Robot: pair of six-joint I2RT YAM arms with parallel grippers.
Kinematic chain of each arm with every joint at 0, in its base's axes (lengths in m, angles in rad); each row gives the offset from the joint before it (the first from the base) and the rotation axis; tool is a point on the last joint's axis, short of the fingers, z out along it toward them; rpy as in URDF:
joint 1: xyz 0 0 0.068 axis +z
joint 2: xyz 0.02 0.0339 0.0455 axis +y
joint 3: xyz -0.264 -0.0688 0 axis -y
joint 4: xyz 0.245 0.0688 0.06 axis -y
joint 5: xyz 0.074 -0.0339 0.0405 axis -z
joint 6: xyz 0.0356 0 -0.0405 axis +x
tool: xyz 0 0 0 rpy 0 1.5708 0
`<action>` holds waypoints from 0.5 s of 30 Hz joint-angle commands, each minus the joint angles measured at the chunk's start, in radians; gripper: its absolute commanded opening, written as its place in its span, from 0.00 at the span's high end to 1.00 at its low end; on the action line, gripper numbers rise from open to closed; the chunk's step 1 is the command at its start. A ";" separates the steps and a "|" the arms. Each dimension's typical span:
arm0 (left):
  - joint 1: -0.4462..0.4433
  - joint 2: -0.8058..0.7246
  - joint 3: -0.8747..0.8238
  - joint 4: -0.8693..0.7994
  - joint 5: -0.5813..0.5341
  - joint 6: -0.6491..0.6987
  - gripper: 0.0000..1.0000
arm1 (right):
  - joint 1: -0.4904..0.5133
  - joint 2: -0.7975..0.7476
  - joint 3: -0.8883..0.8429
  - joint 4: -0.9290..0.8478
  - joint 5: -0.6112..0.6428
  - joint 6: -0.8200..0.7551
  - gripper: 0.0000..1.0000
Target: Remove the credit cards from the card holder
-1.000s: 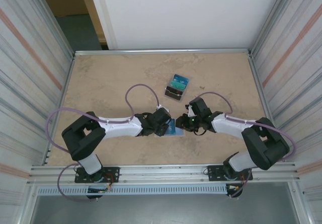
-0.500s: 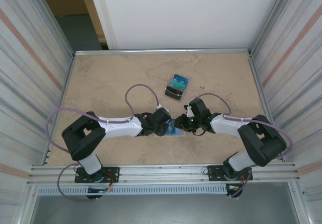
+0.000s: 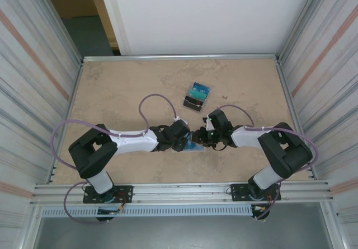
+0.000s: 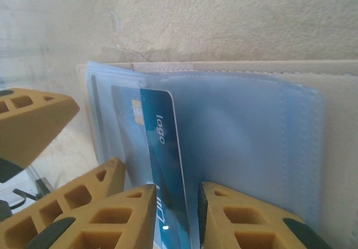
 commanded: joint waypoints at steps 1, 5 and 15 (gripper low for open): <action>-0.008 0.023 -0.027 0.003 0.019 -0.018 0.37 | 0.001 0.040 0.000 0.045 -0.023 0.032 0.74; -0.008 0.018 -0.034 0.006 0.019 -0.024 0.37 | 0.001 0.040 -0.004 0.057 -0.028 0.033 0.76; -0.008 0.005 -0.040 -0.011 -0.003 -0.026 0.37 | -0.016 0.005 -0.007 0.016 -0.010 0.009 0.88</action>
